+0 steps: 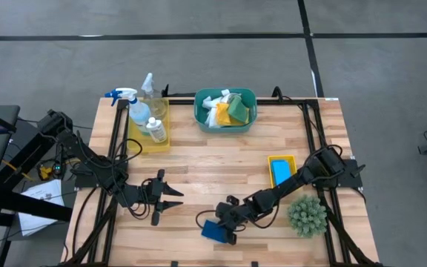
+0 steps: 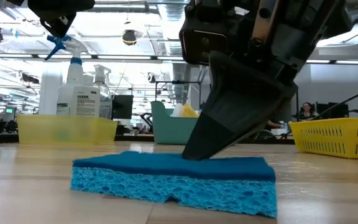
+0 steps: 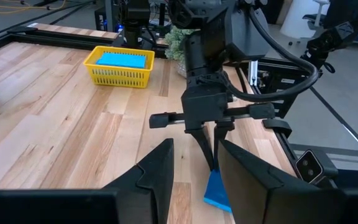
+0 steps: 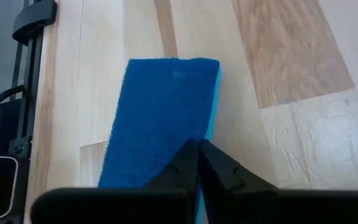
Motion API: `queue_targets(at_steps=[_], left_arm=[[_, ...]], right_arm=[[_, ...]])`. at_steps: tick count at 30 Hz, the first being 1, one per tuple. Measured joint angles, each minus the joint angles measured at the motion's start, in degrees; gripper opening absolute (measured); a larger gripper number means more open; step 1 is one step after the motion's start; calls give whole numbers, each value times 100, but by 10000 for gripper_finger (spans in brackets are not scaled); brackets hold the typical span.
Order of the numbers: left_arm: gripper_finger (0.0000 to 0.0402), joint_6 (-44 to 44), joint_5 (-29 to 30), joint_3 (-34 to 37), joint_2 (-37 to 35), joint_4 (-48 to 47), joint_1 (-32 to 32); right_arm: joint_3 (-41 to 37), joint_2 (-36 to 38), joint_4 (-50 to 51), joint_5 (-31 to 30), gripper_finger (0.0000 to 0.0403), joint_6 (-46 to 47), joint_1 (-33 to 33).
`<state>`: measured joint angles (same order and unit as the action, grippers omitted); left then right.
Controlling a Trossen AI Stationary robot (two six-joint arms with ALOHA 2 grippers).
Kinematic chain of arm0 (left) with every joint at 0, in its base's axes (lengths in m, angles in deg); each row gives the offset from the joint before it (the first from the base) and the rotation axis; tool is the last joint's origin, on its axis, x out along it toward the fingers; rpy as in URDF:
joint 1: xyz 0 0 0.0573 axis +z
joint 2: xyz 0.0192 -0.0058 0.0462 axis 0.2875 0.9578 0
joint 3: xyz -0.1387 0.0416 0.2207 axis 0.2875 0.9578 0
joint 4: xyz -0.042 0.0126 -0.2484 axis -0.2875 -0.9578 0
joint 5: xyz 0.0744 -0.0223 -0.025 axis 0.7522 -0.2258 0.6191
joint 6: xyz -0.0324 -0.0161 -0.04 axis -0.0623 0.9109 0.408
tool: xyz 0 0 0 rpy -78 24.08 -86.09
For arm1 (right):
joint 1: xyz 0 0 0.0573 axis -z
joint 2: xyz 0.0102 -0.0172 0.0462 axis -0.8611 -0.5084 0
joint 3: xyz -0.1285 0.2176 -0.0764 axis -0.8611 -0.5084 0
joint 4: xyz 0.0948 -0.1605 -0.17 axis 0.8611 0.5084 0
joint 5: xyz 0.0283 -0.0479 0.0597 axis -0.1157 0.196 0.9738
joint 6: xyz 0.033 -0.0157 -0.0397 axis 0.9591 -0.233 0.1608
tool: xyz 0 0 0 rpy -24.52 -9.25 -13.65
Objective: Pick & Place Kitchen Items
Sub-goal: Put the blue sponge into the right yellow bin
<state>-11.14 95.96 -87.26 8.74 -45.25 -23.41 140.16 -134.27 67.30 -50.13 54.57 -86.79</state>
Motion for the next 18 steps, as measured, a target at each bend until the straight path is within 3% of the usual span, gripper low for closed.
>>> queue_targets(at_steps=[18], left_arm=[[122,-2,0,1,0,-51,2]], right_arm=[[0,0,-52,-399,1,1,53]])
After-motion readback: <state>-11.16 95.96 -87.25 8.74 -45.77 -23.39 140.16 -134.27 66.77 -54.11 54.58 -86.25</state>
